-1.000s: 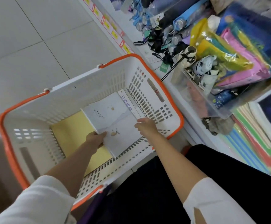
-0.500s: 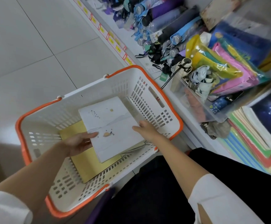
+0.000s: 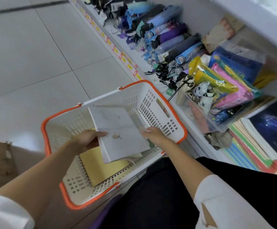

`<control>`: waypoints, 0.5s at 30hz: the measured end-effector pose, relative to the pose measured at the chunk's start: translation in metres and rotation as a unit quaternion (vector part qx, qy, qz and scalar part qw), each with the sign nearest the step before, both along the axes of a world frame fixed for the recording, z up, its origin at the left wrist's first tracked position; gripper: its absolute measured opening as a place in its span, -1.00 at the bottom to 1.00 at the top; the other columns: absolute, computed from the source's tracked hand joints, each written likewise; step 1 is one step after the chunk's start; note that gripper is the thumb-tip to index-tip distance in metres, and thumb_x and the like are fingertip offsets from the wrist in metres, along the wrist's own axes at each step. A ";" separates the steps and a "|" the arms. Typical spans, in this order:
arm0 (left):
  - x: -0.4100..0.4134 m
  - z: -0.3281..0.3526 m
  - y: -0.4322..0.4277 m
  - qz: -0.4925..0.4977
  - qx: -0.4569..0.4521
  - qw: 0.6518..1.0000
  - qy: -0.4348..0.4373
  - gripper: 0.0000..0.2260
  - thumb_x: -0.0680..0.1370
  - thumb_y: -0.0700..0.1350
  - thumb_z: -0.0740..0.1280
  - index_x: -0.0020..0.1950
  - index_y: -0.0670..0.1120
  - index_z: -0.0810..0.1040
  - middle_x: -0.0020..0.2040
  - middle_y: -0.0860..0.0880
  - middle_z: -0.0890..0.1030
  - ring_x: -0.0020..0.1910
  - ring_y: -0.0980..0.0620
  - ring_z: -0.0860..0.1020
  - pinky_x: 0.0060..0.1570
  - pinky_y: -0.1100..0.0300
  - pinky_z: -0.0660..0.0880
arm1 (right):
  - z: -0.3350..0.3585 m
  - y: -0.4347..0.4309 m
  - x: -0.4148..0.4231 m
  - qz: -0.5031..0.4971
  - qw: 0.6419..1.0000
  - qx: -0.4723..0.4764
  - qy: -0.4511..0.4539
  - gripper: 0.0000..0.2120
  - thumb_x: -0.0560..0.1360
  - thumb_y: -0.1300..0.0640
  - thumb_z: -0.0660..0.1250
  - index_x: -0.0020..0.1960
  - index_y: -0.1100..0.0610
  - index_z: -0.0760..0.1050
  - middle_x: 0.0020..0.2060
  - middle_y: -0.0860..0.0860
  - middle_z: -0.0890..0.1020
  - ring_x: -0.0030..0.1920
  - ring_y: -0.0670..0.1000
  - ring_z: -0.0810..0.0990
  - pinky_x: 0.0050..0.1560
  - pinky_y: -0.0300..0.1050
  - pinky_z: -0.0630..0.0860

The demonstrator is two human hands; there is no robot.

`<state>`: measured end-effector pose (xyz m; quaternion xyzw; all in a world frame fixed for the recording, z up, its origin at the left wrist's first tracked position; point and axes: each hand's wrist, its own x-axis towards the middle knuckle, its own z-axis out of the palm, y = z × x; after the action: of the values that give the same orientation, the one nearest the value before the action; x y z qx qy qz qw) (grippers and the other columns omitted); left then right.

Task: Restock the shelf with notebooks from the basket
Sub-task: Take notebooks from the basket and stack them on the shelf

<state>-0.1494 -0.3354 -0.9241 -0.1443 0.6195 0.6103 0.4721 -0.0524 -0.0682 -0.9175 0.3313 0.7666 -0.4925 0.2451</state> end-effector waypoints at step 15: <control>-0.010 0.090 0.049 -0.047 0.167 0.984 -0.031 -0.58 0.42 -0.14 0.39 0.27 -0.18 0.55 0.22 -0.13 0.61 0.05 0.02 0.65 0.12 0.15 0.55 | 0.120 0.045 0.019 -0.076 0.982 -0.069 0.156 -0.76 0.56 0.13 0.32 0.22 0.04 0.48 0.21 -0.02 0.60 0.08 -0.08 0.63 0.10 -0.17 0.56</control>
<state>-0.1596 -0.2863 -0.8342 -0.0526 0.4999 0.6775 0.5369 -0.0339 -0.0233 -0.7974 0.2905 0.7322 -0.6068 0.1065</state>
